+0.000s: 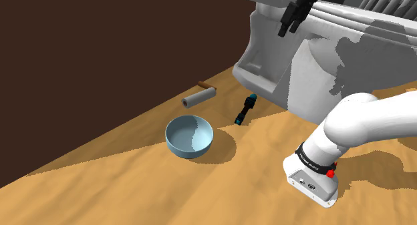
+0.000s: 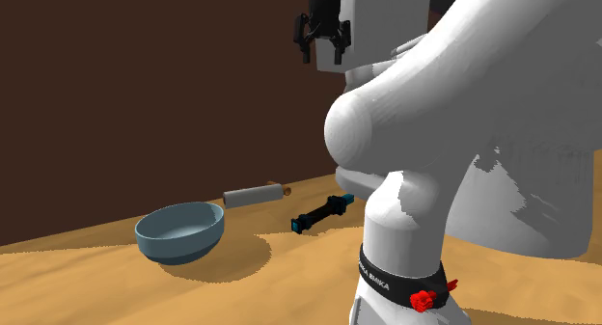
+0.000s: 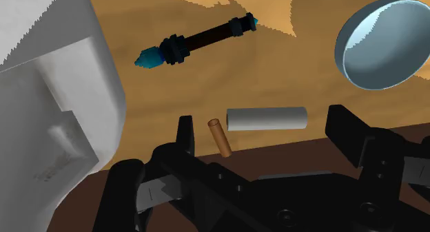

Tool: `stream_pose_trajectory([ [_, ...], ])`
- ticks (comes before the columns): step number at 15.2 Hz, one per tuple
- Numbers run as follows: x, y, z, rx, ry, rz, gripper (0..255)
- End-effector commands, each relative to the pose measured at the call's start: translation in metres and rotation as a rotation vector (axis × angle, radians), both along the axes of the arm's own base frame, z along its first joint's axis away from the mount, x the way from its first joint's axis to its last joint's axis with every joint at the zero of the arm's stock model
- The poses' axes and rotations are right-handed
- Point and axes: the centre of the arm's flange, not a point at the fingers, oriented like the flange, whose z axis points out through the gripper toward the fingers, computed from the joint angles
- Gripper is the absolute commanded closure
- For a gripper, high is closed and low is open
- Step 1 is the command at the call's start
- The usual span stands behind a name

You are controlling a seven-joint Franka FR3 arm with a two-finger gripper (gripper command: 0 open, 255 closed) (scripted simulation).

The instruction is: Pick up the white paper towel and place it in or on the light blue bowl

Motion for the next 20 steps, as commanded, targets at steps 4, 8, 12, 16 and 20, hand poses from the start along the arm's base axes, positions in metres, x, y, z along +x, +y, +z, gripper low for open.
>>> stream_pose_trajectory([
  [4,0.027,-0.007,-0.029,-0.005,0.006,0.121,0],
  [8,0.063,-0.012,-0.067,-0.011,0.013,0.281,0],
  [12,0.099,-0.012,-0.106,-0.017,0.021,0.442,0],
  [16,0.135,-0.006,-0.146,-0.024,0.029,0.603,0],
  [20,0.169,0.006,-0.185,-0.030,0.036,0.764,0],
])
